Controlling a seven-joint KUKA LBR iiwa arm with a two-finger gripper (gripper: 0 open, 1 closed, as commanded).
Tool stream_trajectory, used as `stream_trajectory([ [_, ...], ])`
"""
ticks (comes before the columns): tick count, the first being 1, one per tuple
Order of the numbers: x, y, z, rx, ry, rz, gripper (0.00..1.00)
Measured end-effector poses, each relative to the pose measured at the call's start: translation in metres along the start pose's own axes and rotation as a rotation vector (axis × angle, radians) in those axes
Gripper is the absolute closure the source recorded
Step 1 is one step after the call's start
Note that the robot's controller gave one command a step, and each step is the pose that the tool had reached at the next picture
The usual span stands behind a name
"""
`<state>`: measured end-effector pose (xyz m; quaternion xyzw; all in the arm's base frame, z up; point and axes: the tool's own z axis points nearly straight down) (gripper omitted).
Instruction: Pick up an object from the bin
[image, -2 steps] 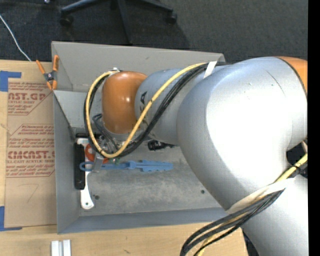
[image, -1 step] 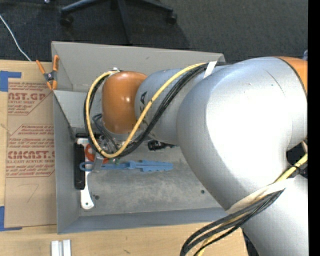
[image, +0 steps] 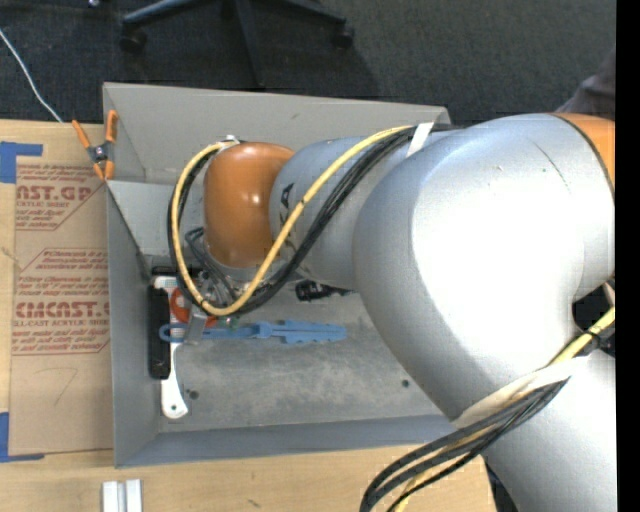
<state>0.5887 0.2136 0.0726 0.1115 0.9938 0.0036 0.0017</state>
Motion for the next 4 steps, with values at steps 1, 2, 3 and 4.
stream_trajectory([
  [1, 0.0, 0.0, 0.0, 0.0, 0.0, 0.0, 1.0],
  [2, 0.0, 0.0, 0.0, 0.0, 0.0, 0.0, 1.0],
  [3, 0.0051, -0.0097, 0.0003, -0.005, -0.007, -0.217, 1.0],
  [4, 0.0051, -0.0098, 0.0003, -0.005, -0.007, -0.217, 1.0],
])
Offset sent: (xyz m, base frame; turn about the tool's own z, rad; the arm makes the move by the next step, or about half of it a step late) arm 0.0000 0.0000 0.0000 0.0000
